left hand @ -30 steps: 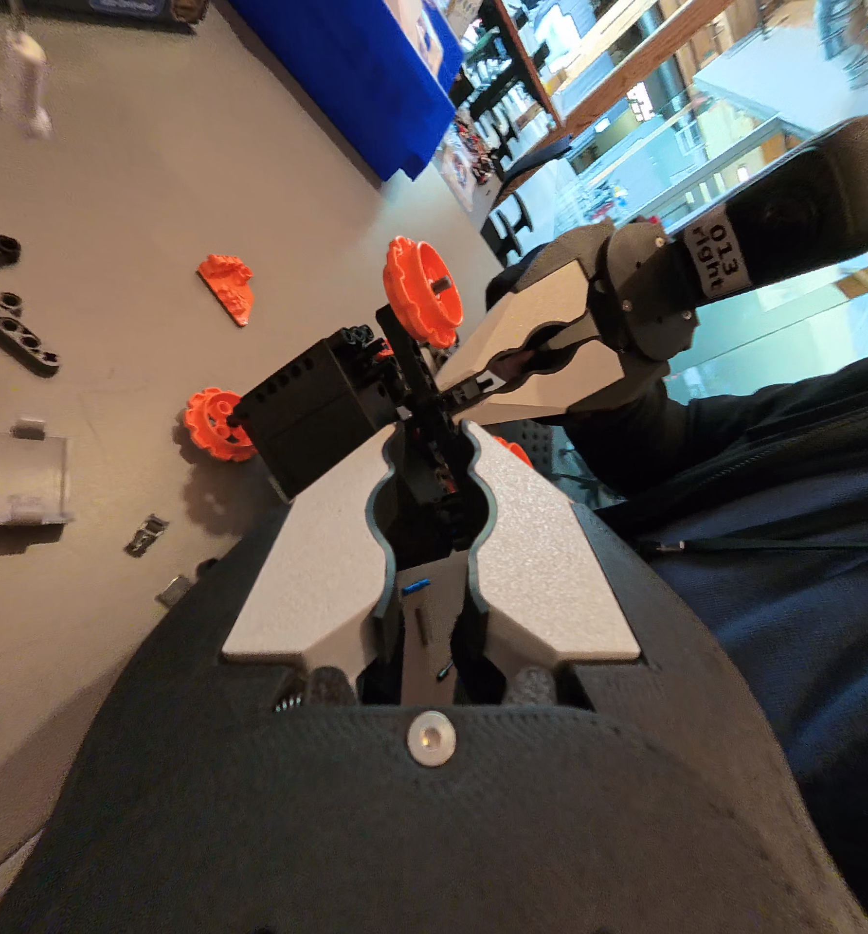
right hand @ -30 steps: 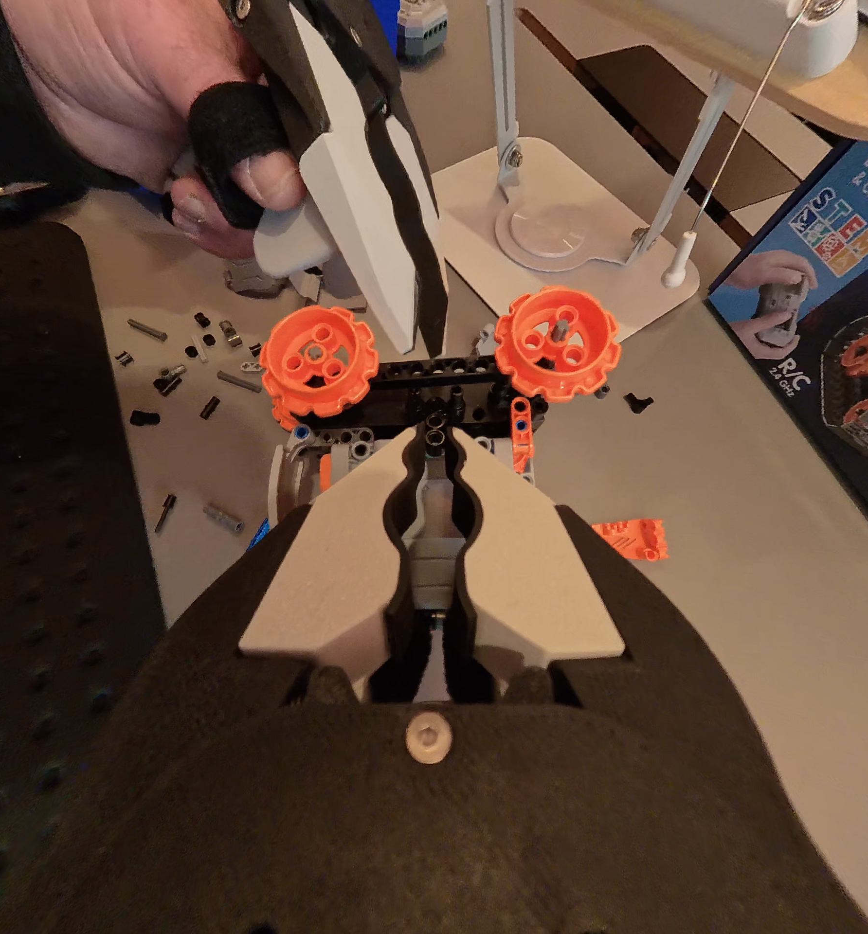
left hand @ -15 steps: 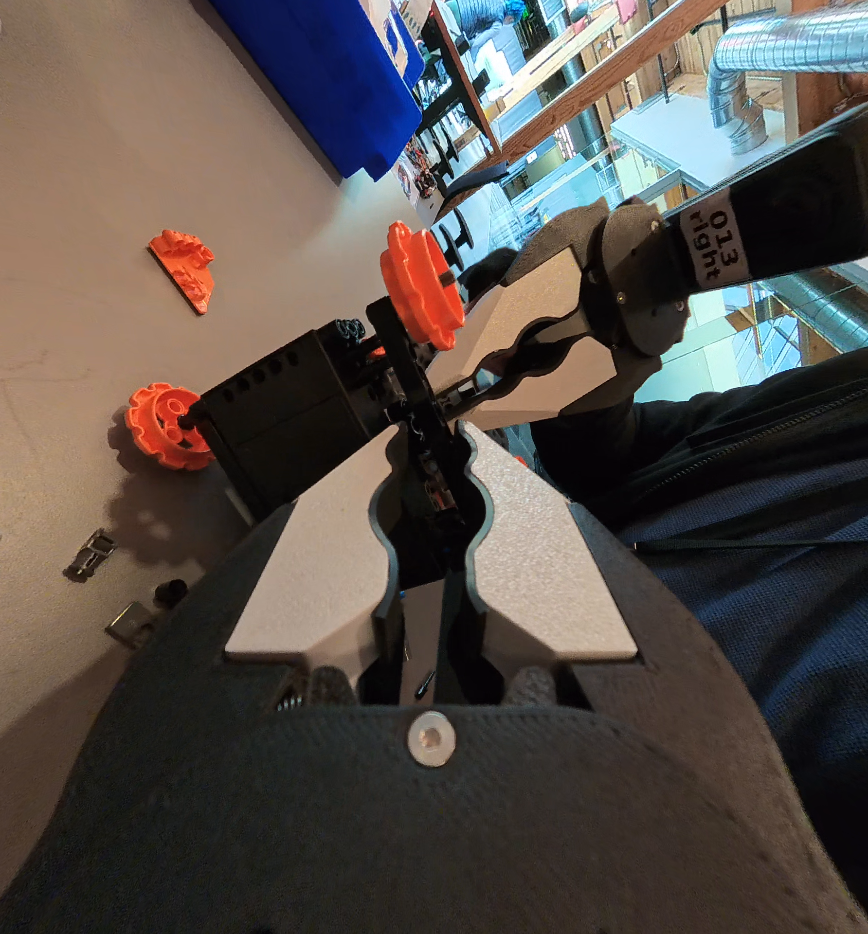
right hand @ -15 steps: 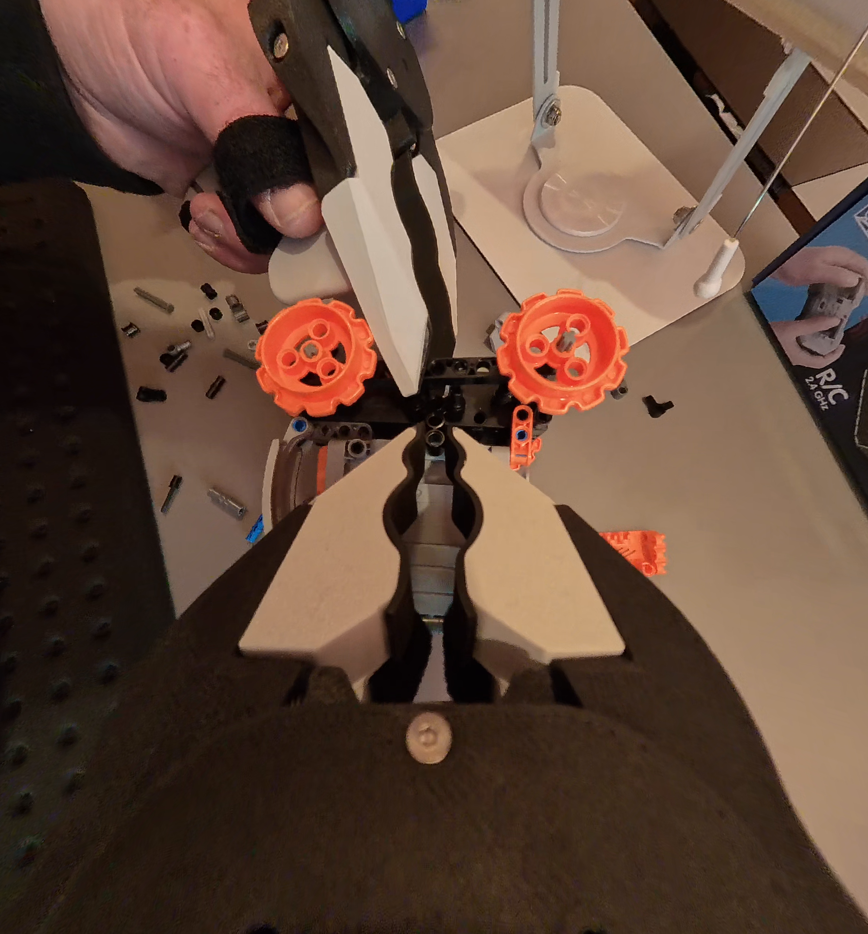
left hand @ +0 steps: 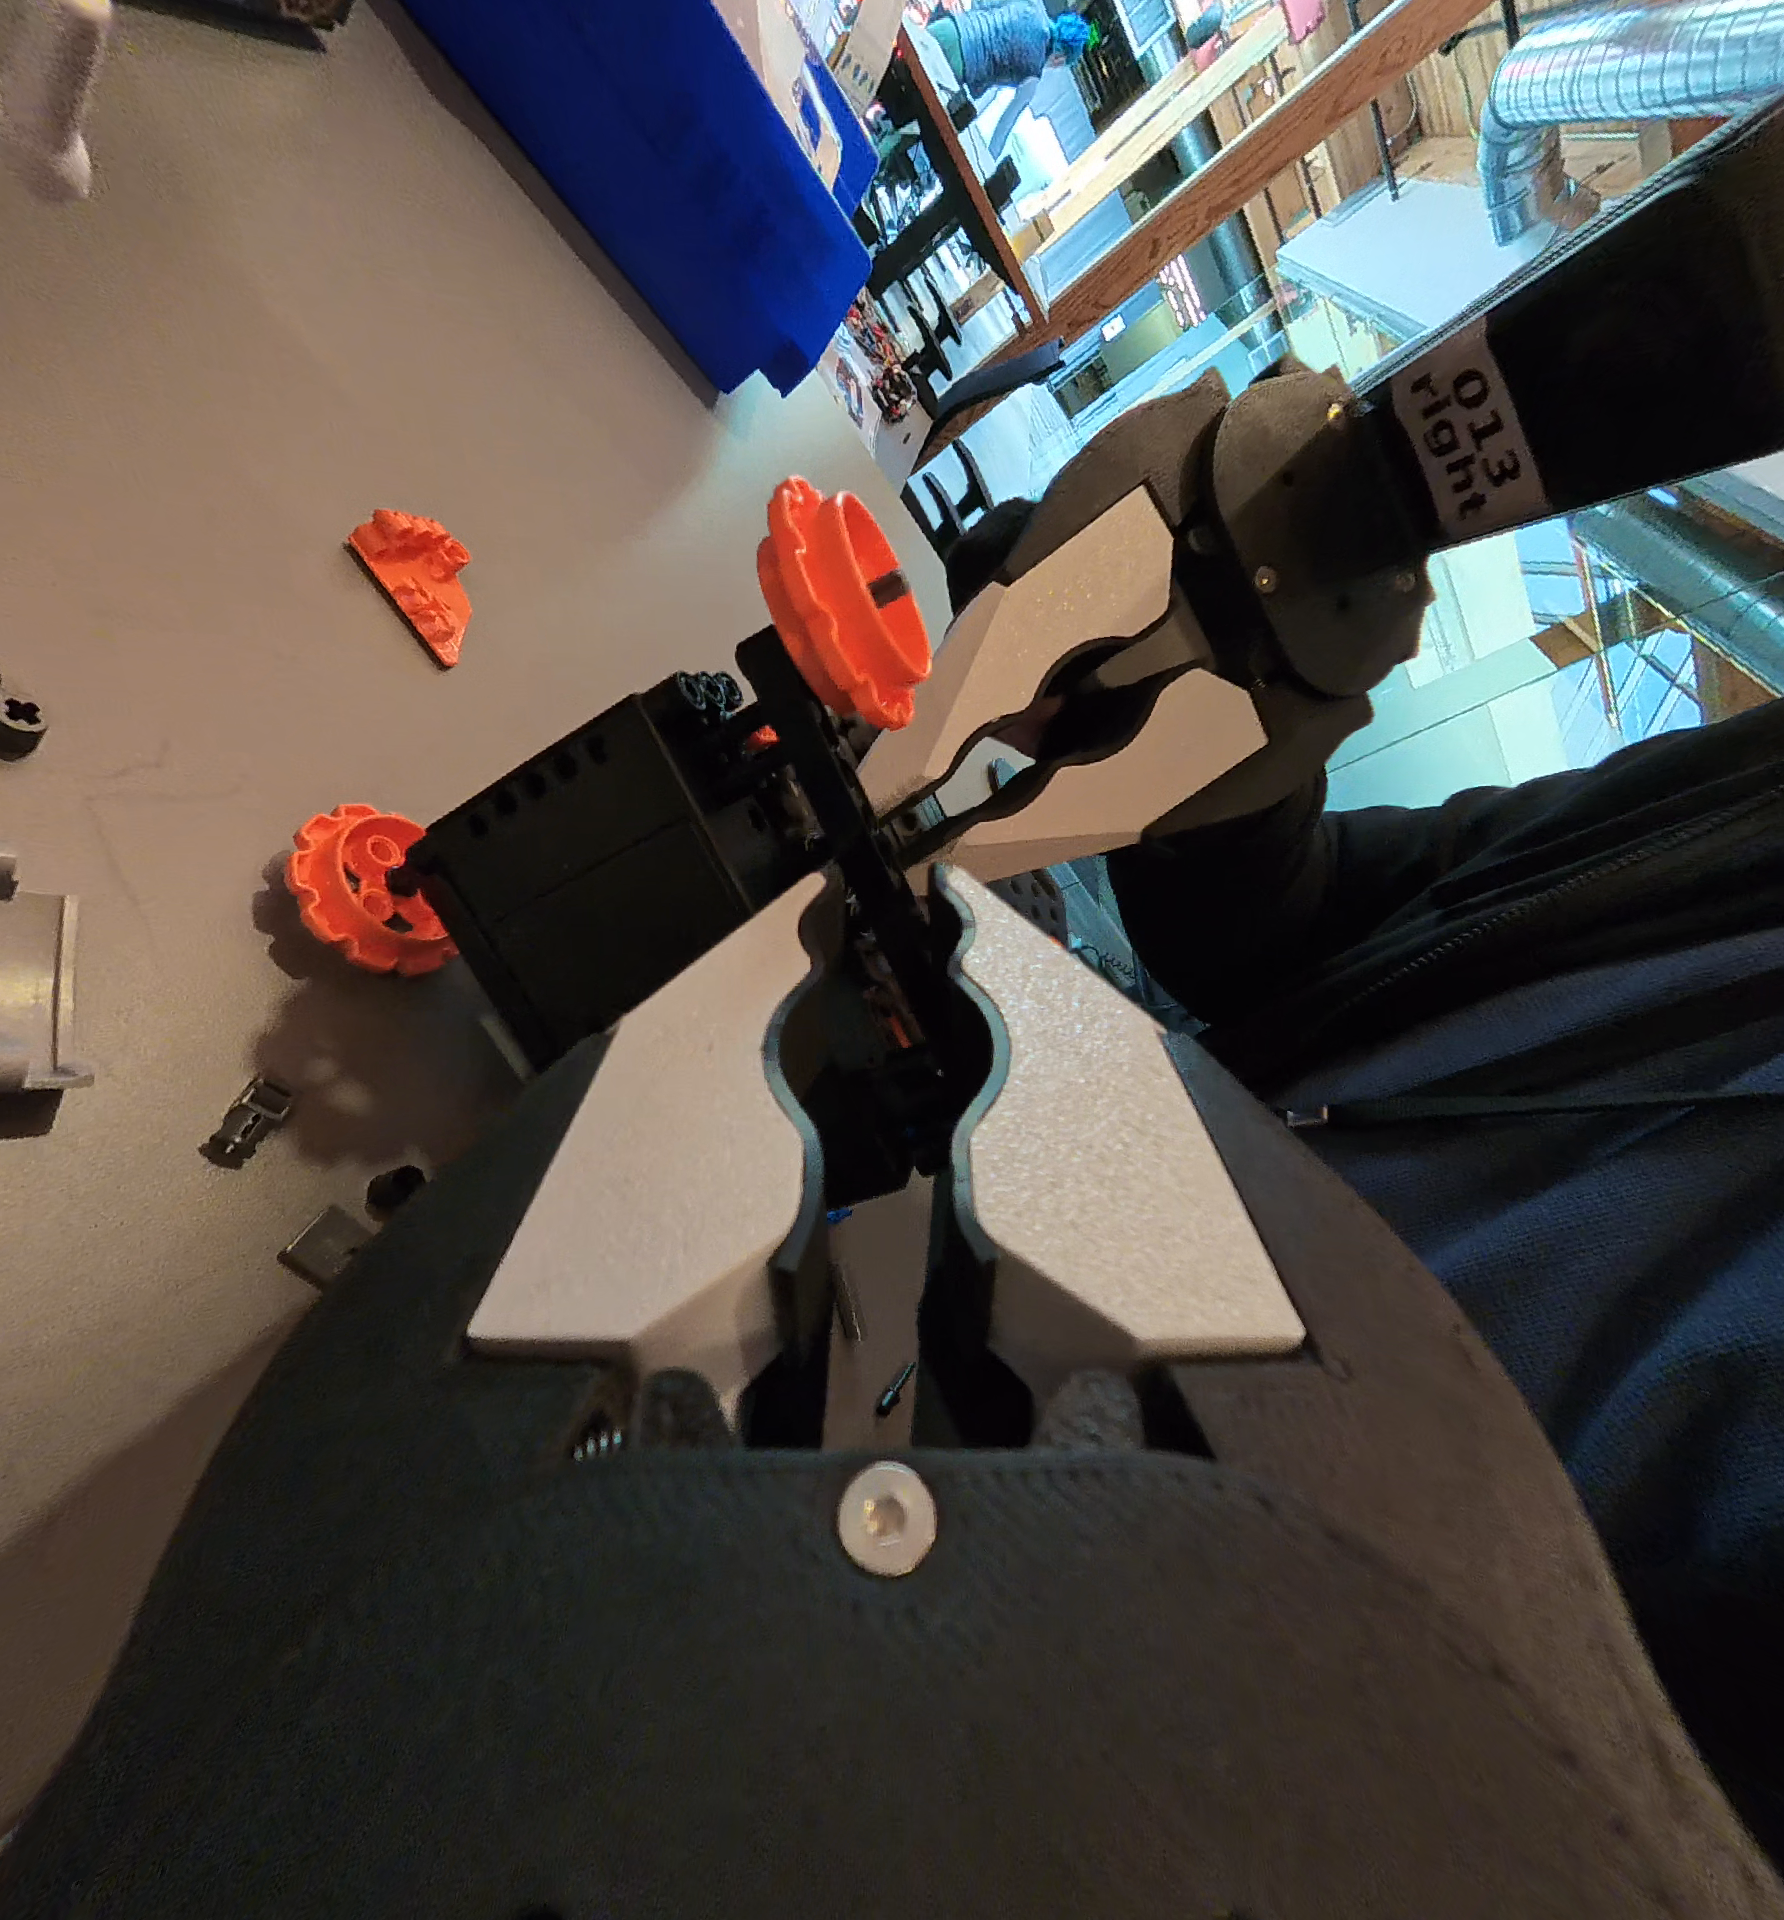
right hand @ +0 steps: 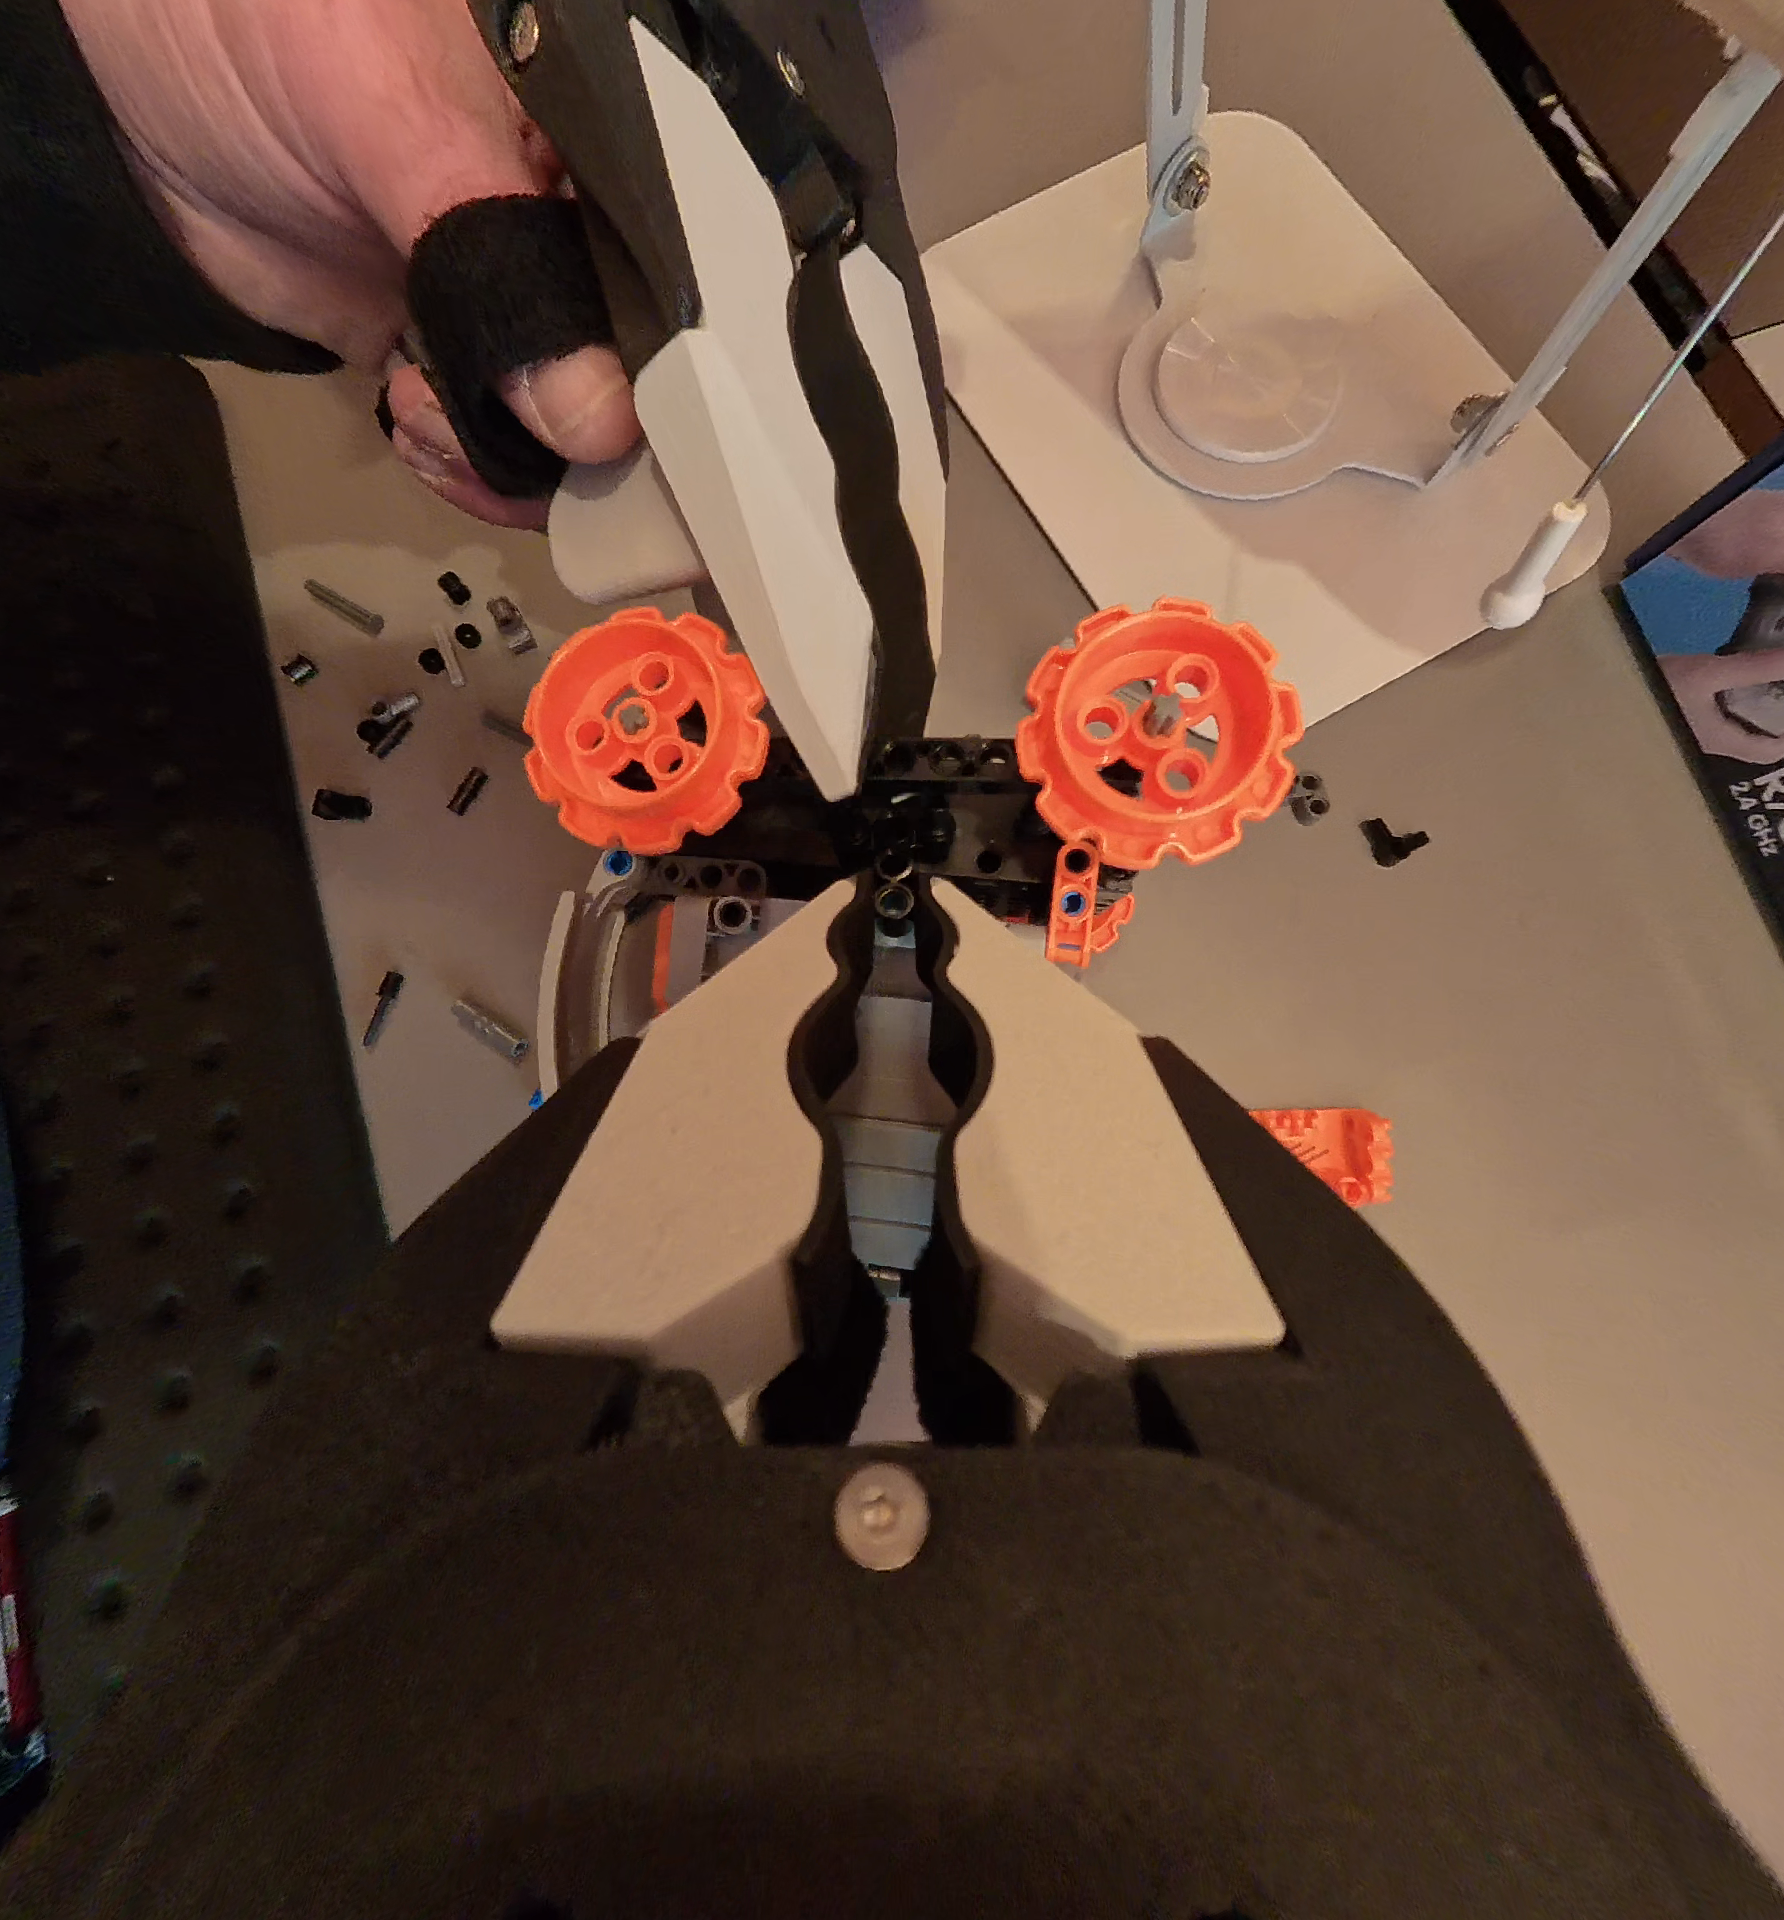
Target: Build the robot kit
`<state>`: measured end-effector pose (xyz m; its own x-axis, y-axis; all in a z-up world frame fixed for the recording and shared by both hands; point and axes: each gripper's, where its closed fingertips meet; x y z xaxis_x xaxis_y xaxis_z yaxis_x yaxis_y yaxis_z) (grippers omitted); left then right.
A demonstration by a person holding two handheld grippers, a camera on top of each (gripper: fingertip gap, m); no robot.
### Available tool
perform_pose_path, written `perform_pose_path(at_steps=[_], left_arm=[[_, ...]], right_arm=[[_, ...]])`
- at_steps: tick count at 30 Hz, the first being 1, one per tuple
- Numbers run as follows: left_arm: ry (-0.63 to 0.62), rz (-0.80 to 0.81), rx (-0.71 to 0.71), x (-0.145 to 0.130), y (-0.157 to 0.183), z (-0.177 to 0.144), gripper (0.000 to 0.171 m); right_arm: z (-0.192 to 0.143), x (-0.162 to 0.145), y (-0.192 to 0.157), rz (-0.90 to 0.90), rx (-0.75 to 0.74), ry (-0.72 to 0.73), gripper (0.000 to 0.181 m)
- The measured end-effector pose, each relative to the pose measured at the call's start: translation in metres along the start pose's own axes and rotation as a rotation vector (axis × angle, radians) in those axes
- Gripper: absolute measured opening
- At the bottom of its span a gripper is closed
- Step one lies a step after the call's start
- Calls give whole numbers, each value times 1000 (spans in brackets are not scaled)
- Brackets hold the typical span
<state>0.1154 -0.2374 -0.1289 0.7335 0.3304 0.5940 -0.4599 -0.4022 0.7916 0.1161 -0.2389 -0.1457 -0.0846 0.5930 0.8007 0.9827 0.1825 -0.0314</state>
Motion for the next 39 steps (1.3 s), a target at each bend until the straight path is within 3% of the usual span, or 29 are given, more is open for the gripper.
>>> perform_pose_path(at_steps=[9,18,29,39], left_arm=[[-15,15,12,-2,1,2,12],[14,24,53,4,-3,-6,22],[1,-19,24,1,-5,-2,22],[46,-147,-96,3,-1,-1,22]], right_arm=[[5,2,0,-11,3,-58,4],[5,3,0,28,-24,38,4],[3,7,4,13,-85,137,4],[-1,11,3,4,-112,219,3]])
Point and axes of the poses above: each gripper's, where its closed fingertips meet, z out along the fingers, x out of its top, y = z × x across the jaws, and after that the axes turned 8 degrees about y, right-handed
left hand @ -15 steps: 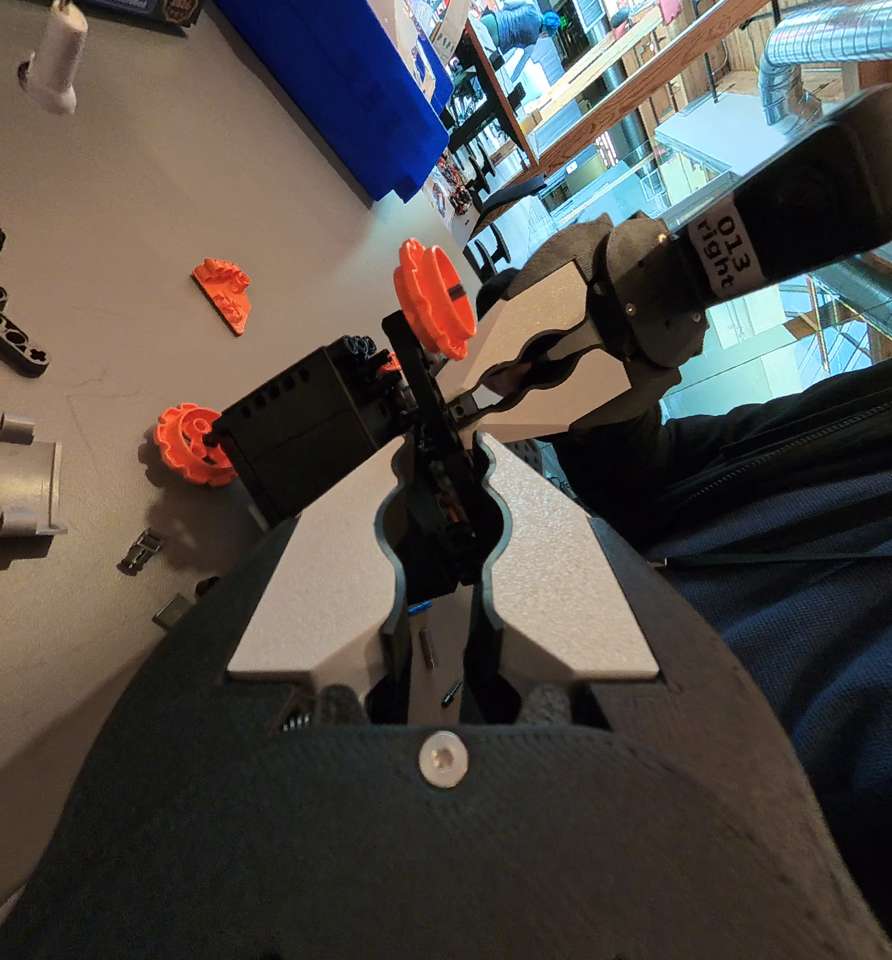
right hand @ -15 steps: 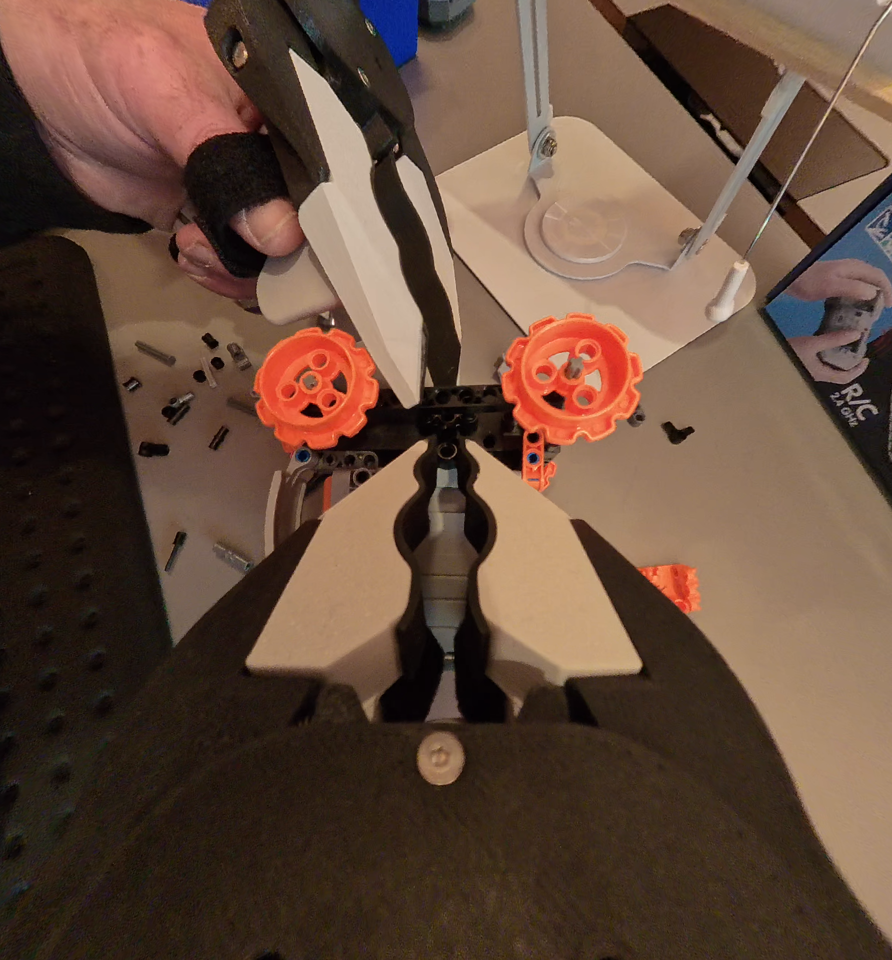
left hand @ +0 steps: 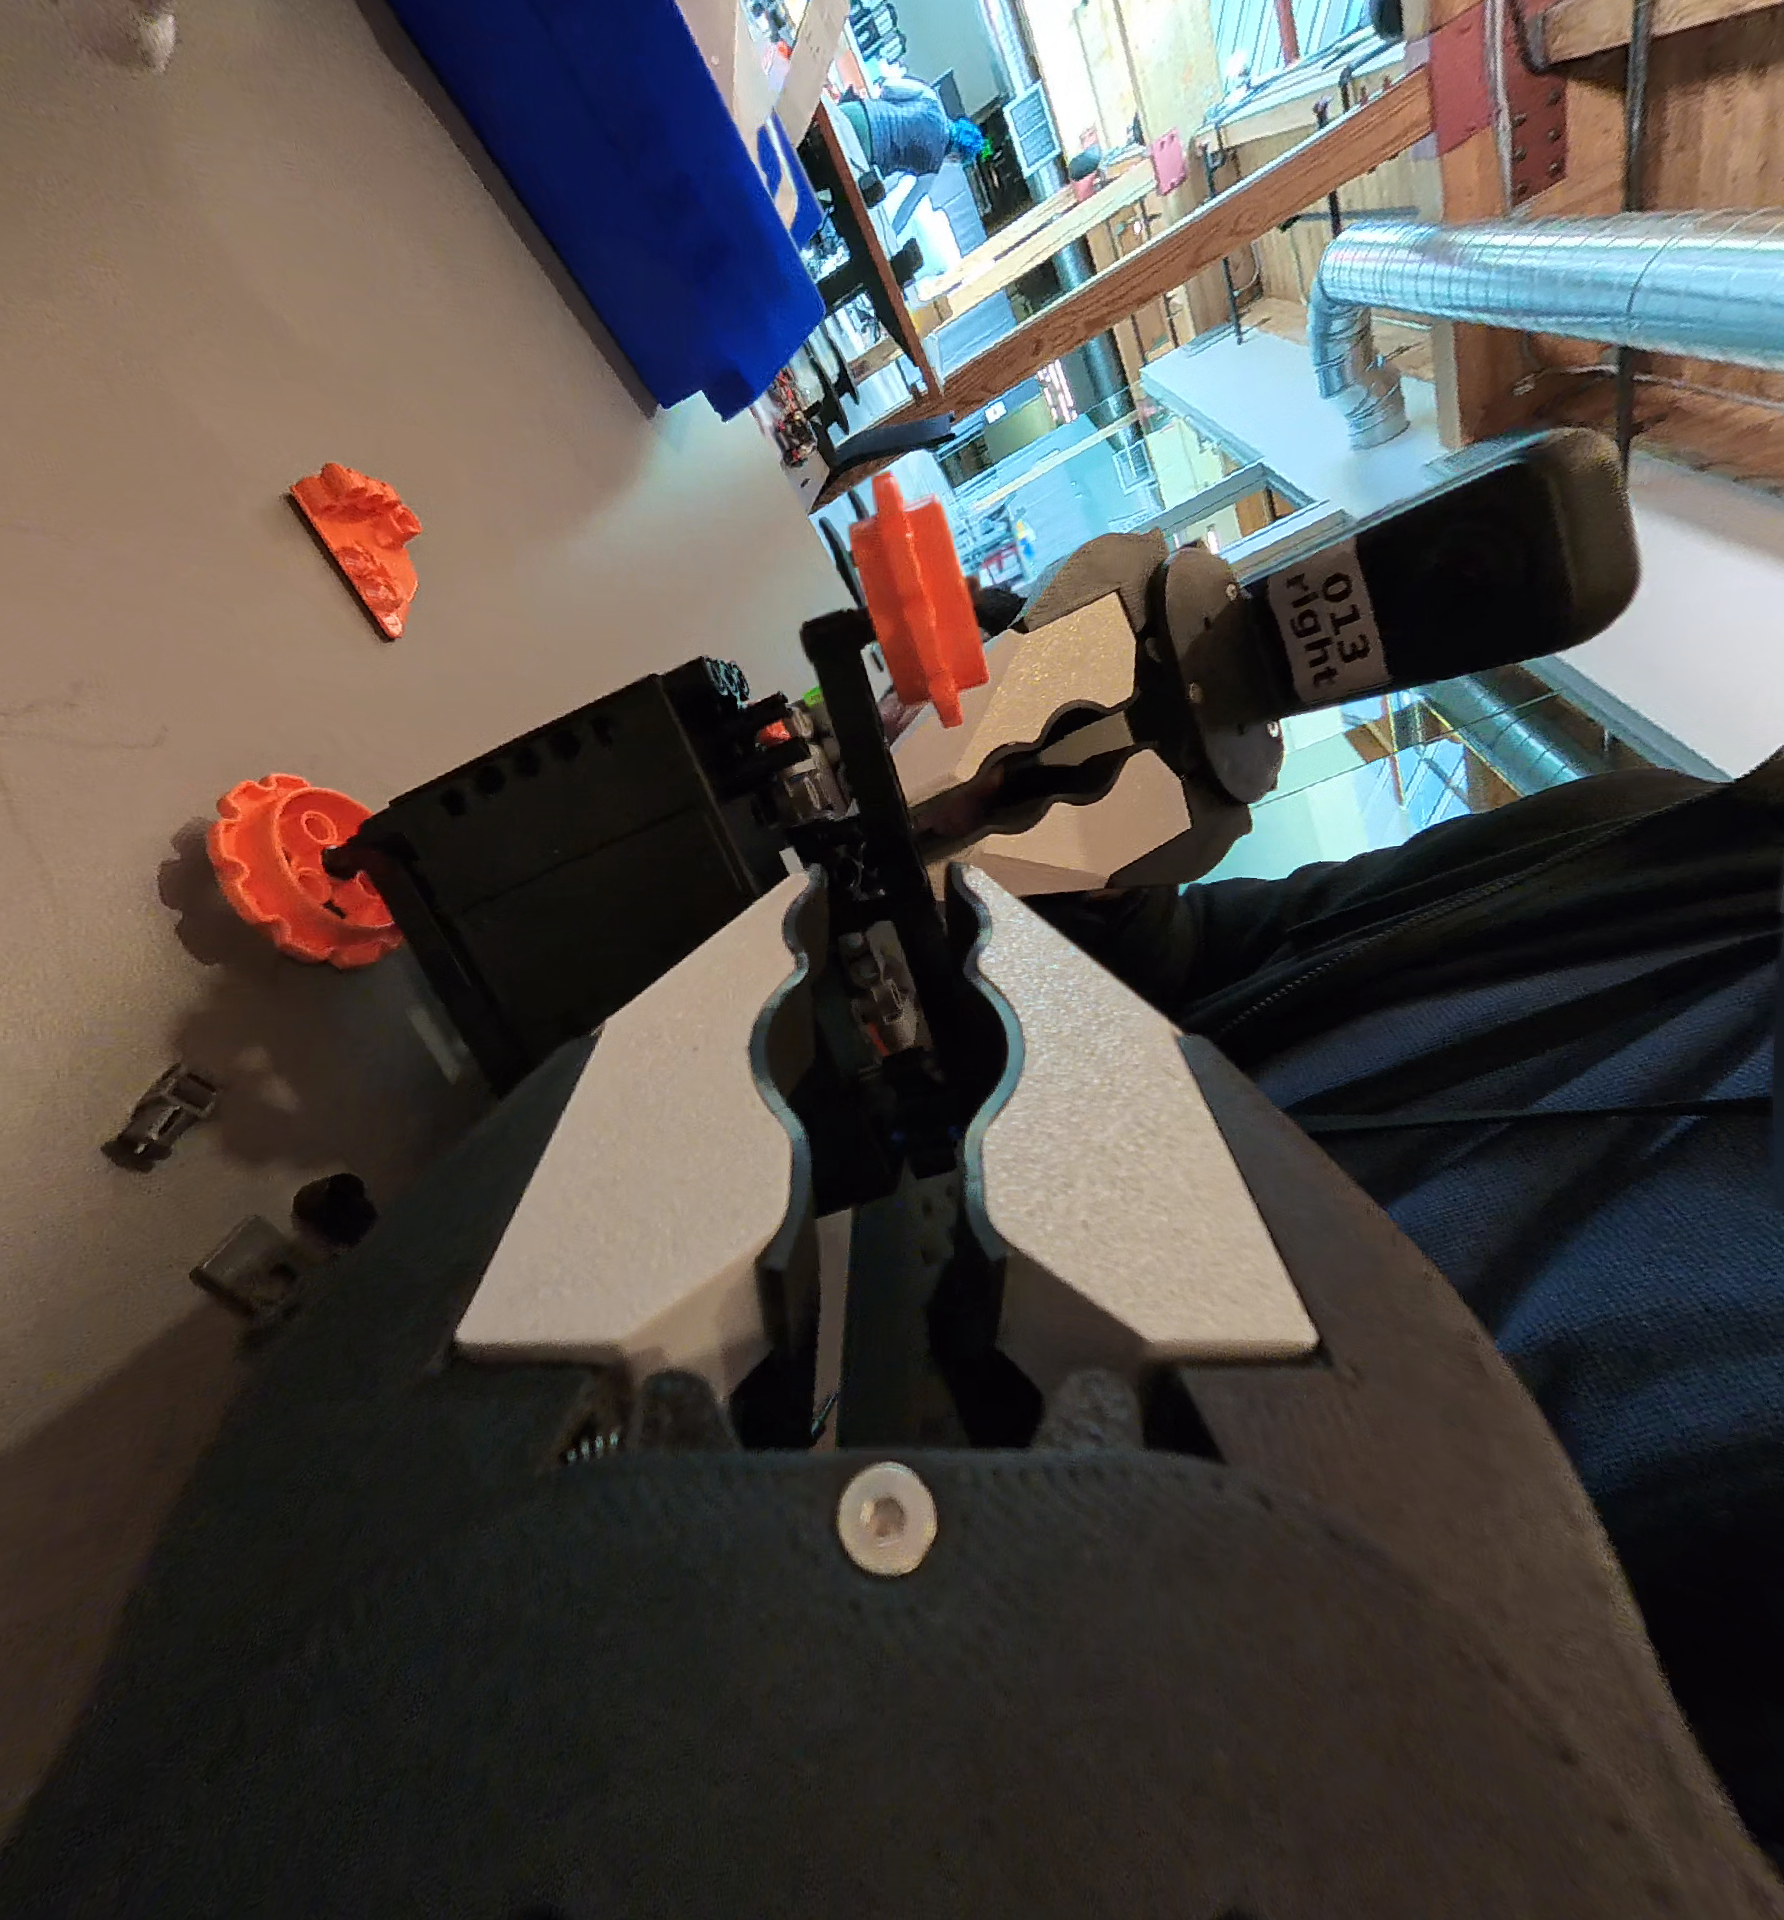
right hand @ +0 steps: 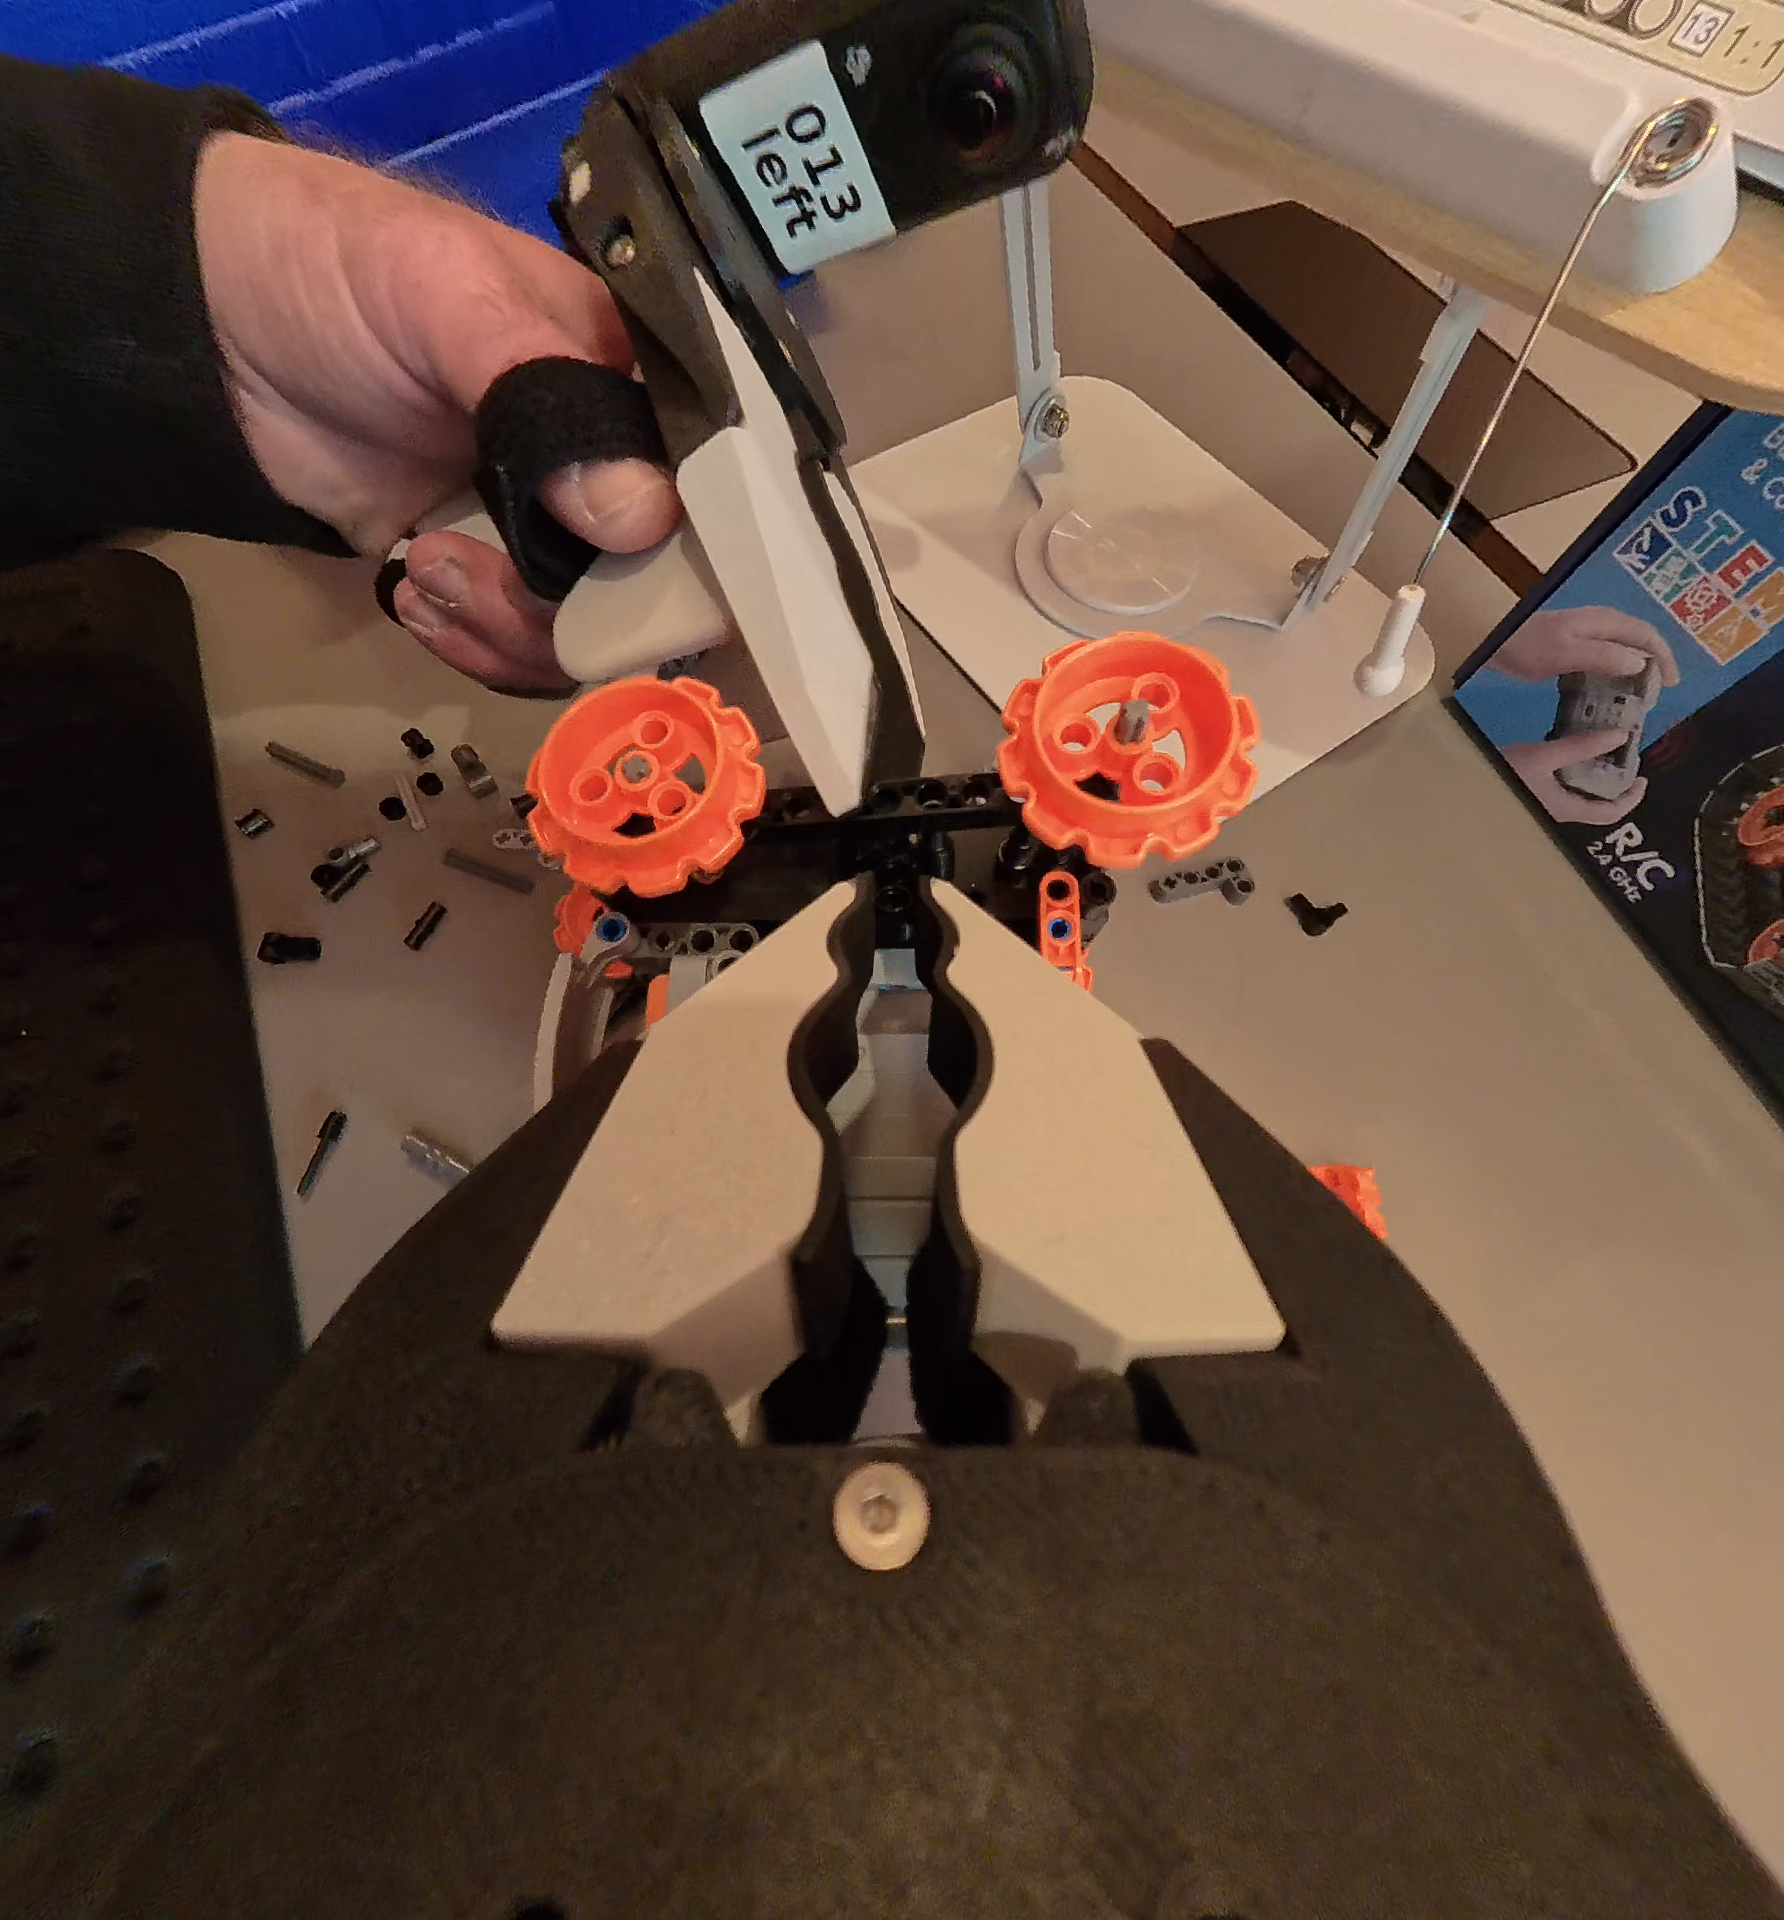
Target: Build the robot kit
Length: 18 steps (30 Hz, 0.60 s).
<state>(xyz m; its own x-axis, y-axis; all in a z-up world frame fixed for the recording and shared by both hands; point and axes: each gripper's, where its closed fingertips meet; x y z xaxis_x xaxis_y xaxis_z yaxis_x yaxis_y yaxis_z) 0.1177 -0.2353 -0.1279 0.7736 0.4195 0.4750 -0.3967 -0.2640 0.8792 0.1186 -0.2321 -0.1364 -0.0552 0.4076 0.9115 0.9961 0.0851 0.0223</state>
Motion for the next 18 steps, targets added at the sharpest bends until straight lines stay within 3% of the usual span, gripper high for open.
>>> perform_pose_path(at_steps=[10,18], left_arm=[[86,-21,-56,0,3,-1,23],[122,47,12,0,0,0,17]], right_arm=[[-1,3,-2,-12,8,43,4],[0,2,-2,-17,14,29,4]])
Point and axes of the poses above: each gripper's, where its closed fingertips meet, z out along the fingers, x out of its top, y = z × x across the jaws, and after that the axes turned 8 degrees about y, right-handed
